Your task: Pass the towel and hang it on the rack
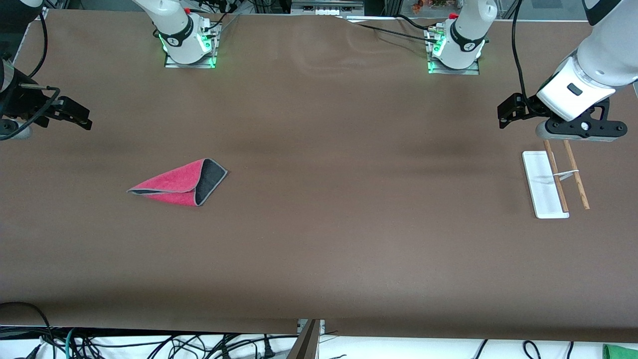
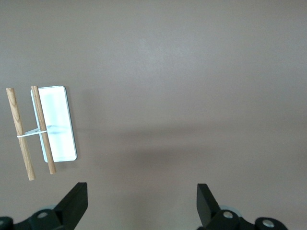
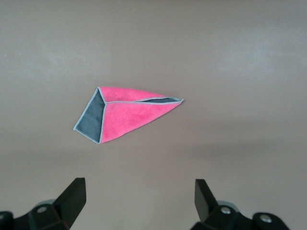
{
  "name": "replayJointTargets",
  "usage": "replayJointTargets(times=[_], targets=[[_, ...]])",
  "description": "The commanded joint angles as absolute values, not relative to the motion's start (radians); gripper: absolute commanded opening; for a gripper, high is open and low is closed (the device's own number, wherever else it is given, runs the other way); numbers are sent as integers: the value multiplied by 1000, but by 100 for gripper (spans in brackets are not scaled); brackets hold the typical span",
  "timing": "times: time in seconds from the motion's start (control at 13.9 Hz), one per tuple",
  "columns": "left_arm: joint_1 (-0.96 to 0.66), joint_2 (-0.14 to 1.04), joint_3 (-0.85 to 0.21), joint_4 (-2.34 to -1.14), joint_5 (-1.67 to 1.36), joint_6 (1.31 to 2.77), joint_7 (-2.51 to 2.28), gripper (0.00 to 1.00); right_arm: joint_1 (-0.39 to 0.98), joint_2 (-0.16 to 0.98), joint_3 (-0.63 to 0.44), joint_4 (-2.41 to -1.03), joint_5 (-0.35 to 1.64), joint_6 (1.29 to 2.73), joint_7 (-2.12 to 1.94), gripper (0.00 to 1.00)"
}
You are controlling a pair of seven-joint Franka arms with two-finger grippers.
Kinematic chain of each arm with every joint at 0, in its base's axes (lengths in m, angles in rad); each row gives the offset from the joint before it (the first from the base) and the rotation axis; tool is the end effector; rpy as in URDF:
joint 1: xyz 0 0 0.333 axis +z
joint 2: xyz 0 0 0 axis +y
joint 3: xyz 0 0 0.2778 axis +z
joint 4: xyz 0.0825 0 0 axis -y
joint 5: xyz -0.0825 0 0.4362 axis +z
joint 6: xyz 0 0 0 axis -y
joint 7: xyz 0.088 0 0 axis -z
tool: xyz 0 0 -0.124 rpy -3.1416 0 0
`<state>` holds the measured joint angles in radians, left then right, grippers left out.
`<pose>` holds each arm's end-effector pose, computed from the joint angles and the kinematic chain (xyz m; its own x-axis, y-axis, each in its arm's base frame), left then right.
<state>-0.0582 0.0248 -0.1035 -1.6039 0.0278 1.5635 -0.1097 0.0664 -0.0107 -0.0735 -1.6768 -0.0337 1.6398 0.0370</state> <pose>0.6020 -0.0941 0.5364 0.9967 -0.0516 -0.0619 -0.0537 -0.9980 -0.0321 0.6063 -0.0084 0.5261 0.9988 -0.0417 -0.0251 -0.0409 -0.9986 0.0337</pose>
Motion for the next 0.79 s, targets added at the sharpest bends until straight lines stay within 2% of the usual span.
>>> replayJointTargets(times=[0.0, 0.72], targets=[[-46, 26, -112, -1598, 21, 1552, -106, 100, 63, -12, -71, -1664, -29, 1632, 50, 100], [-46, 26, -109, -1598, 23, 1551, -109, 100, 64, -6, -69, -1660, -29, 1634, 34, 100]])
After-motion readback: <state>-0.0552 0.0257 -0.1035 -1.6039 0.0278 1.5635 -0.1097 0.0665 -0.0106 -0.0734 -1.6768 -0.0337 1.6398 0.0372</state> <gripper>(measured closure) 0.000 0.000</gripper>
